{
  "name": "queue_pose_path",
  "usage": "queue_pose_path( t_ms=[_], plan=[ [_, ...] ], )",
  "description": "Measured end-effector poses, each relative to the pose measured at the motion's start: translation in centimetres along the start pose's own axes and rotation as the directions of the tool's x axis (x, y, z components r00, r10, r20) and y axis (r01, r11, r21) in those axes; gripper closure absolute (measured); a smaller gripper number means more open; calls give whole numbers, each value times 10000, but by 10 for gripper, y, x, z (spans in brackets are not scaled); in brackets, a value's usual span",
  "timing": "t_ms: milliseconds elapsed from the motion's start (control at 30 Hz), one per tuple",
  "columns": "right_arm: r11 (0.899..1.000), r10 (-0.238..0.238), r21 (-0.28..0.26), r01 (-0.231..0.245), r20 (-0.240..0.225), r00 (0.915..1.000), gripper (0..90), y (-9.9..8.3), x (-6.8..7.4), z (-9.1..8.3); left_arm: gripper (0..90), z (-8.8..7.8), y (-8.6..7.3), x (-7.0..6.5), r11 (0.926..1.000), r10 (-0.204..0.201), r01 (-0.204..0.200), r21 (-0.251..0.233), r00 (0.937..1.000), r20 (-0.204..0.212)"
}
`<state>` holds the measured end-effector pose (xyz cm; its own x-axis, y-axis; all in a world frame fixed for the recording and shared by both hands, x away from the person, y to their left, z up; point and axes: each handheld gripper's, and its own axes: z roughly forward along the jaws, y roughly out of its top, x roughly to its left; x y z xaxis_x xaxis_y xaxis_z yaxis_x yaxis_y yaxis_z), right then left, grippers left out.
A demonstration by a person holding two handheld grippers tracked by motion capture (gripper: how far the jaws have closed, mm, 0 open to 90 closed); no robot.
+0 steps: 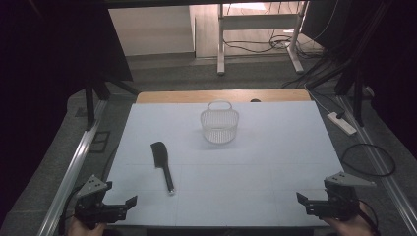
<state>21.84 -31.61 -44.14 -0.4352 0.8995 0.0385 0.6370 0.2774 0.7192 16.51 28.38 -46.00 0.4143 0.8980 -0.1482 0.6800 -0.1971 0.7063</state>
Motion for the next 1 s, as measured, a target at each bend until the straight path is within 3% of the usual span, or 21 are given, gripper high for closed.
queue_pose_path(
  t_ms=[1000],
  plan=[
    [9999,-152,-35,152,-83,9998,0,0,1,0,0,2,1,4,9997,-159,152,199,9991,382]
  ],
)
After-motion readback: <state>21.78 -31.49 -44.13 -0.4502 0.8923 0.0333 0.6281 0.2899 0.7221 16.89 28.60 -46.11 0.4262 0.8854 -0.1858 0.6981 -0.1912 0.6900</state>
